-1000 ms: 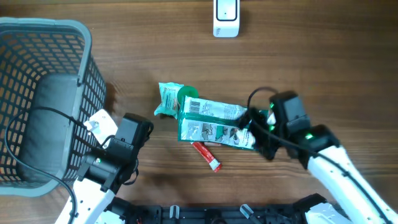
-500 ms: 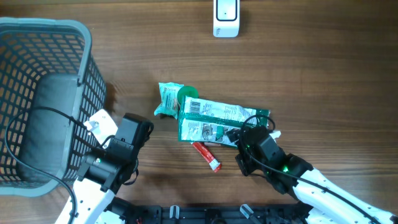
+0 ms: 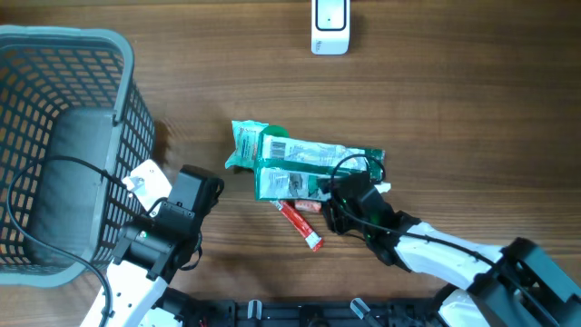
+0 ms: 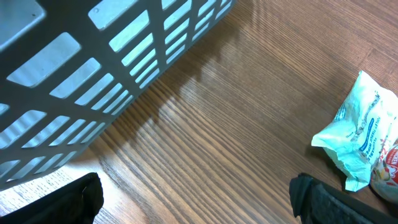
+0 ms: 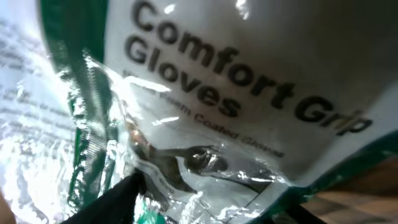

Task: Scan the item barcode
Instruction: 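Grasp the right end of the glove bag with the right gripper, then lift the glove bag and raise it toward the white scanner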

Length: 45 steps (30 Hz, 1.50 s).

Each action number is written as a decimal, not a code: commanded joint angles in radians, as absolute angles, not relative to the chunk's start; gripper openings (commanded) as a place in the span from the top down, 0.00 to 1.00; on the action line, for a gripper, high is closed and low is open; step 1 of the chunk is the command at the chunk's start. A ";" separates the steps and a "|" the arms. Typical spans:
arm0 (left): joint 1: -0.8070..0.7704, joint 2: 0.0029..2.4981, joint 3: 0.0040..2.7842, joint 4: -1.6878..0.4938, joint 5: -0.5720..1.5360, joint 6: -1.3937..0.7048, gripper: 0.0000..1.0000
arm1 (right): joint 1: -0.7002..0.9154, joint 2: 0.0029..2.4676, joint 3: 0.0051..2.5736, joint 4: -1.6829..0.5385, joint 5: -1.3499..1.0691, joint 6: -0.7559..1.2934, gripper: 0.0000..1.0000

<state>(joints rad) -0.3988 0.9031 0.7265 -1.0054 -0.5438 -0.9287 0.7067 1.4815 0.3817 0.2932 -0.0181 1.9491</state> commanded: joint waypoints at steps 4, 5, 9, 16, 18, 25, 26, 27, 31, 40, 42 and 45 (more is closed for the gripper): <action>-0.393 0.897 0.723 -1.006 -0.547 -0.920 0.00 | 0.706 1.509 0.351 0.319 0.072 1.691 0.96; -0.393 0.897 0.723 -1.006 -0.547 -0.920 0.00 | 0.706 1.491 0.351 0.328 0.073 1.638 0.96; -0.393 0.897 0.723 -1.006 -0.547 -0.920 0.00 | 0.706 1.369 0.352 0.375 0.083 1.375 0.96; -0.393 0.897 0.723 -1.006 -0.547 -0.920 0.00 | 0.706 1.050 0.352 0.367 0.015 0.873 0.96; -0.393 0.897 0.723 -1.006 -0.547 -0.920 0.00 | 0.706 0.979 0.352 0.360 -0.008 0.741 0.96; -0.393 0.897 0.723 -1.006 -0.547 -0.920 0.00 | 0.706 0.778 0.351 0.255 -0.112 0.565 0.96; -0.393 0.897 0.723 -1.006 -0.547 -0.920 0.00 | 0.706 0.772 0.352 0.262 -0.139 0.536 0.96; -0.393 0.897 0.723 -1.006 -0.547 -0.920 0.00 | 0.706 0.763 0.352 0.281 -0.169 0.509 0.96; -0.393 0.897 0.723 -1.006 -0.547 -0.920 0.00 | 0.706 0.676 0.352 0.299 -0.207 0.511 0.96; -0.393 0.897 0.723 -1.006 -0.547 -0.920 0.00 | 0.455 0.511 0.352 0.042 -0.287 0.837 0.96; -0.393 0.897 0.723 -1.006 -0.547 -0.920 0.00 | 0.372 0.511 0.351 0.074 -0.417 0.841 0.96; -0.393 0.897 0.723 -1.006 -0.547 -0.920 0.00 | 0.308 0.511 0.352 0.078 -0.528 0.840 0.96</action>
